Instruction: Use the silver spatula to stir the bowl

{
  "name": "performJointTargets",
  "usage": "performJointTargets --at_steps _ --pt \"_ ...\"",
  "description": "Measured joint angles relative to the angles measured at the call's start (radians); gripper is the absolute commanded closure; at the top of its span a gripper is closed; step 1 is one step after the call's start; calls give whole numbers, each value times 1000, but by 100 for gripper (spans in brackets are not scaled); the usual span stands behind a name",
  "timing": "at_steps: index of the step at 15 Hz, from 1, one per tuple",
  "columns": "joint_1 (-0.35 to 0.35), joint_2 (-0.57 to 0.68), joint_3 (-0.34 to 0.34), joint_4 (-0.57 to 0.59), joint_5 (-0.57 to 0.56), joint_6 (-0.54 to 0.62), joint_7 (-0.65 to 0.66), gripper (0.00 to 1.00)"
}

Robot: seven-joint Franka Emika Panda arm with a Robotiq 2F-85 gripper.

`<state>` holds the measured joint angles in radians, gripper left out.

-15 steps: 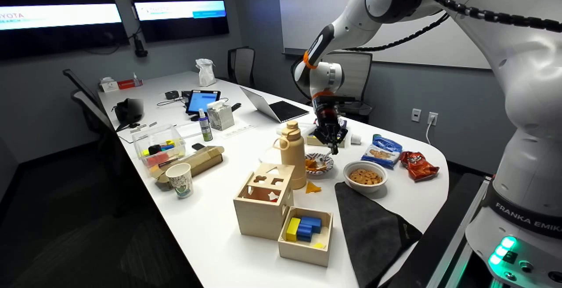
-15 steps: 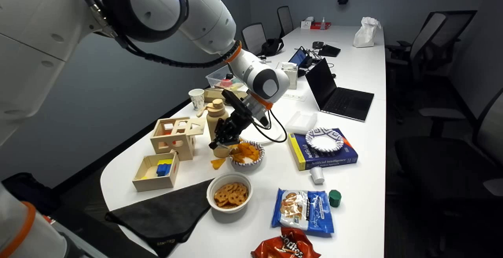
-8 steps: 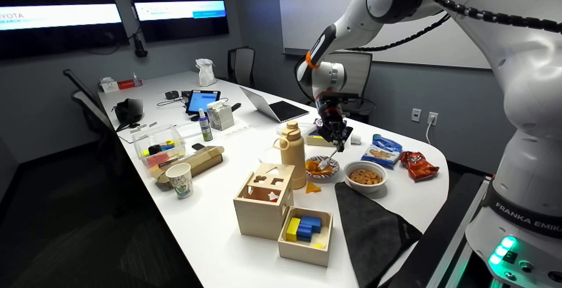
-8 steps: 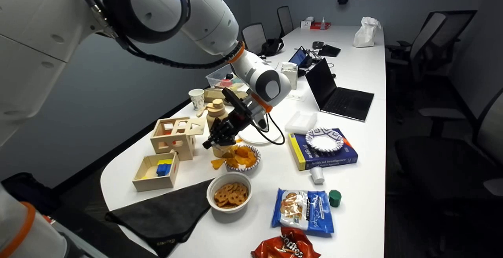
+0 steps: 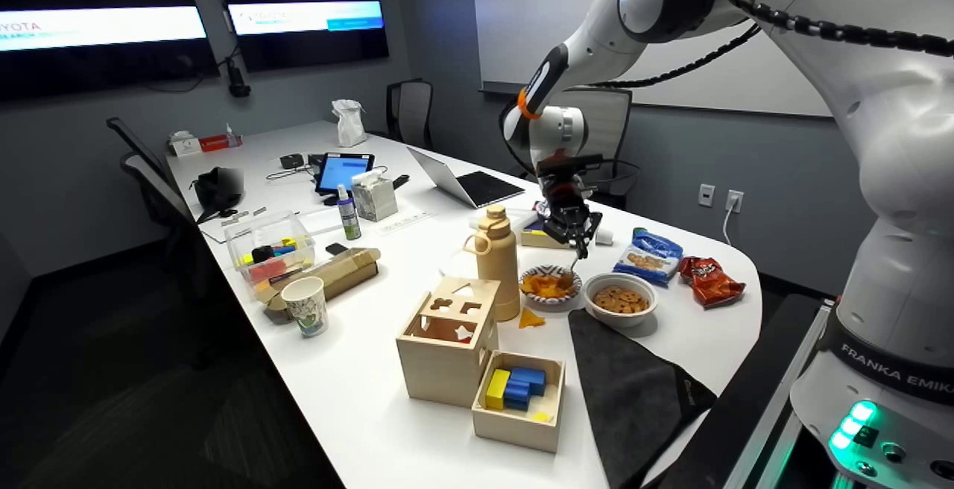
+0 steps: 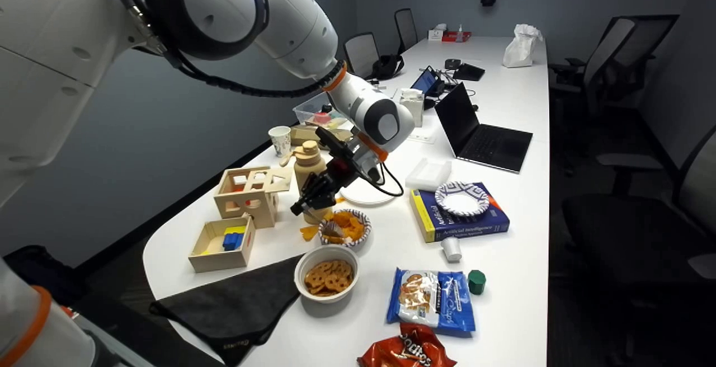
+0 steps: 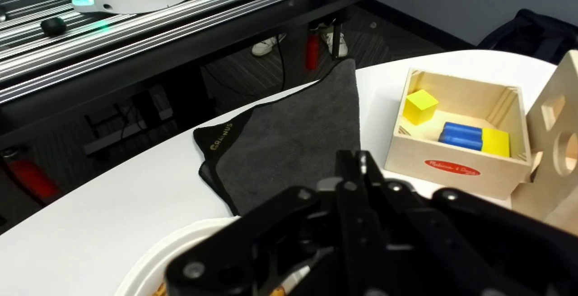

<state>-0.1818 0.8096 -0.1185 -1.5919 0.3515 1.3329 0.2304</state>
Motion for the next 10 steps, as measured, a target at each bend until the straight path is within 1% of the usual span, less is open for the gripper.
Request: performJointTargets --at_steps 4,10 --pt "13 0 -6 10 -12 31 17 99" --pt "10 0 10 20 -7 61 -68 99"
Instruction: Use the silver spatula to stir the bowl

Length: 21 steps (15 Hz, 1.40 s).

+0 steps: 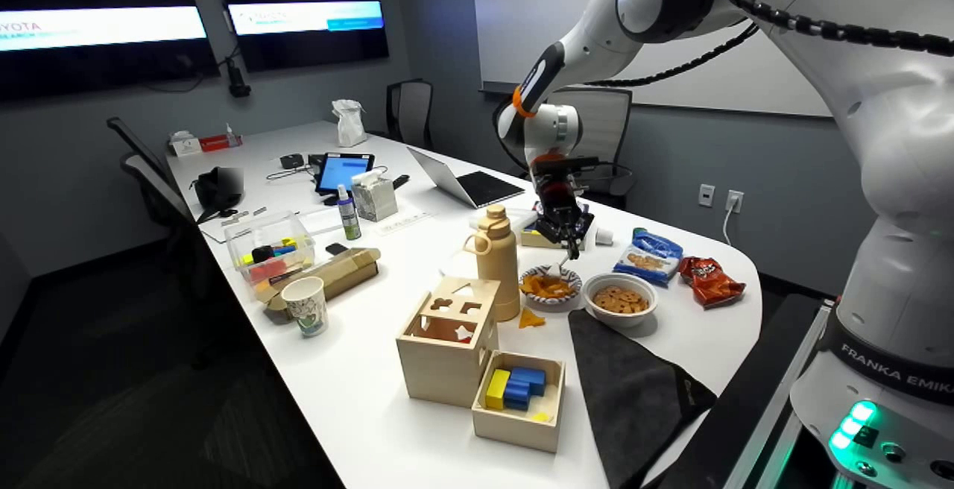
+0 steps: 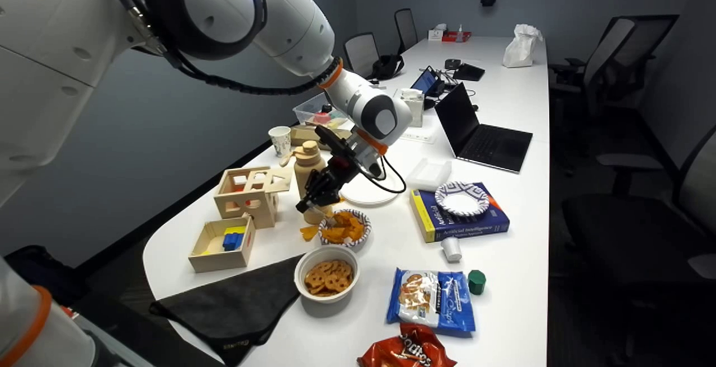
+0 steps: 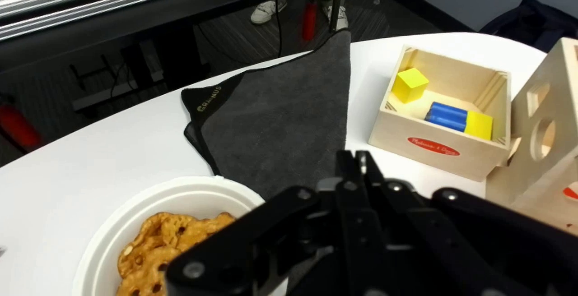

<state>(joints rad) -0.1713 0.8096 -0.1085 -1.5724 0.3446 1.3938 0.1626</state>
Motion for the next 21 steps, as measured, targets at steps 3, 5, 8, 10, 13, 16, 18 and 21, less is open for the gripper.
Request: performJointTargets --at_steps 3,5,8,10,13,16,18,21 --pt "-9 0 17 0 8 -1 -68 99" --pt "-14 3 25 1 9 -10 -96 99" --pt "-16 10 24 3 9 -44 -95 99" --pt "-16 15 20 4 8 -74 -68 99" --pt "-13 21 8 6 6 -97 0 99" --pt "-5 28 -7 12 2 -100 68 99" --pt "3 34 -16 20 -8 -95 104 99" --pt "13 38 -24 28 -25 -75 126 99"
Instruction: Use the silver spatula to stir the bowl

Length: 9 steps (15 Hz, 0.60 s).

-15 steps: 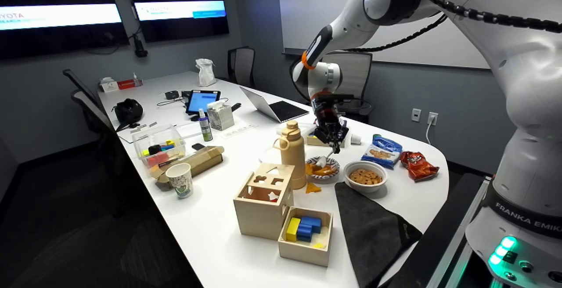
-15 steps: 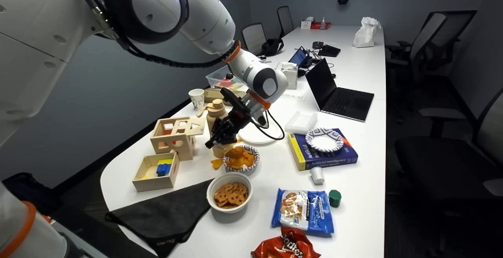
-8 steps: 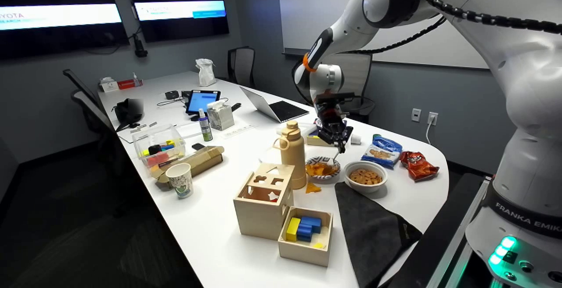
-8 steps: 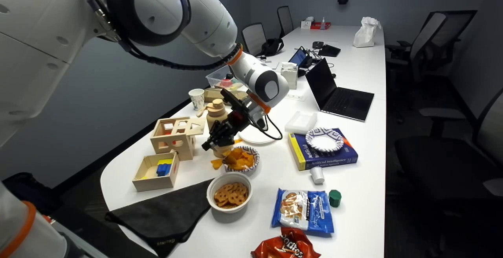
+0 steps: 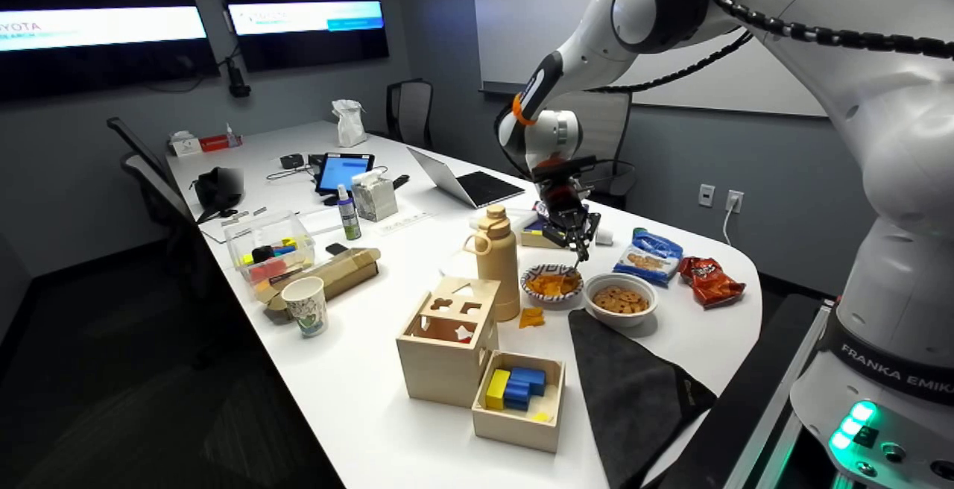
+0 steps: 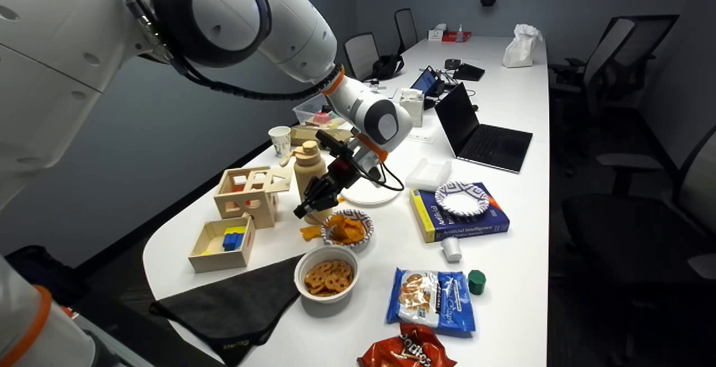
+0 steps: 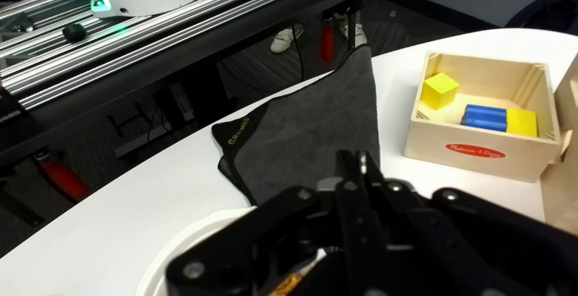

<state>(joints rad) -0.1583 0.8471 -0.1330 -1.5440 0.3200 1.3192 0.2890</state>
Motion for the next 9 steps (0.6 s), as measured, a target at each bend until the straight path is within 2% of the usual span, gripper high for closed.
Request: performJointTargets --at_steps 9 --pt "7 0 12 3 -4 74 -64 99"
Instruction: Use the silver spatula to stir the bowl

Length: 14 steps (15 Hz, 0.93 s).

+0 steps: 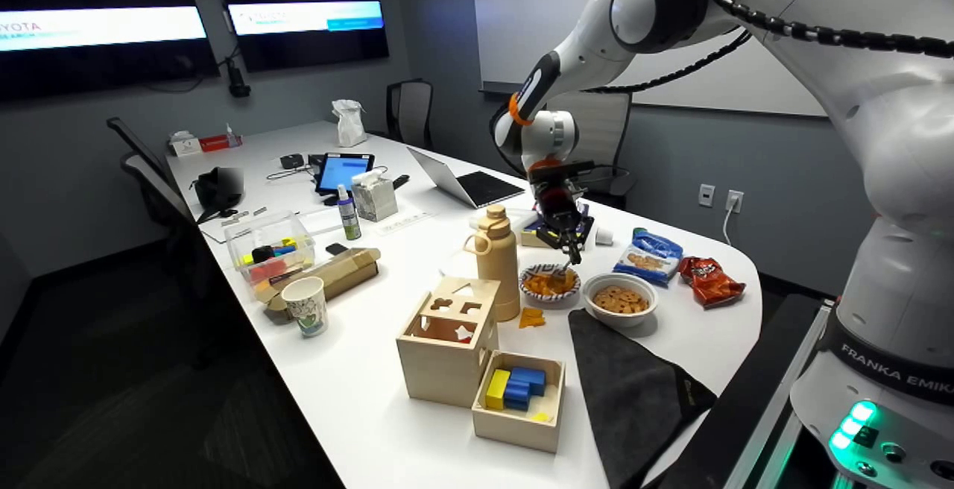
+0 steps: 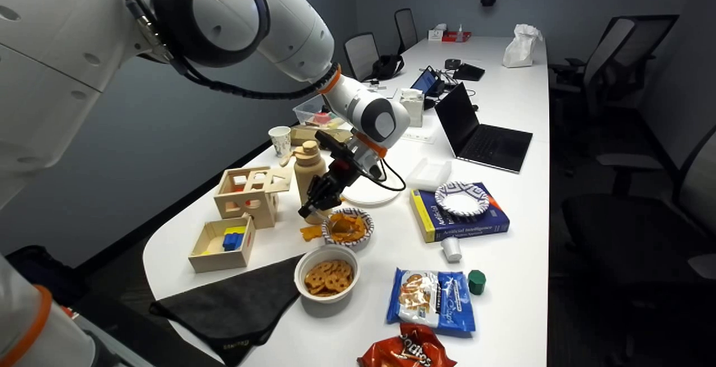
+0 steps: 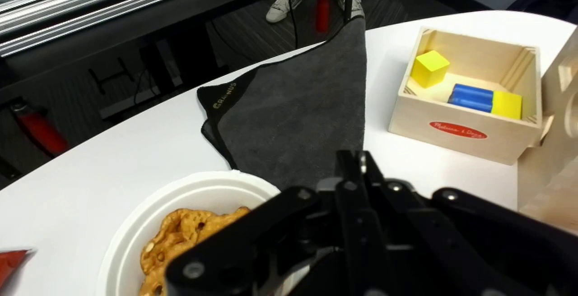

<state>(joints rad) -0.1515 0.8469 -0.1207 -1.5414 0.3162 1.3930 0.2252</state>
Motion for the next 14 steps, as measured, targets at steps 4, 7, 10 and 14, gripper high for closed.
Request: performJointTargets --at_steps 4,7,10,14 --pt "-14 5 21 0 11 -10 -74 99" --pt "-23 9 25 0 12 -52 -93 99" --pt "-25 8 17 0 12 -66 -86 99" --pt "-23 -7 3 0 8 -33 -72 99"
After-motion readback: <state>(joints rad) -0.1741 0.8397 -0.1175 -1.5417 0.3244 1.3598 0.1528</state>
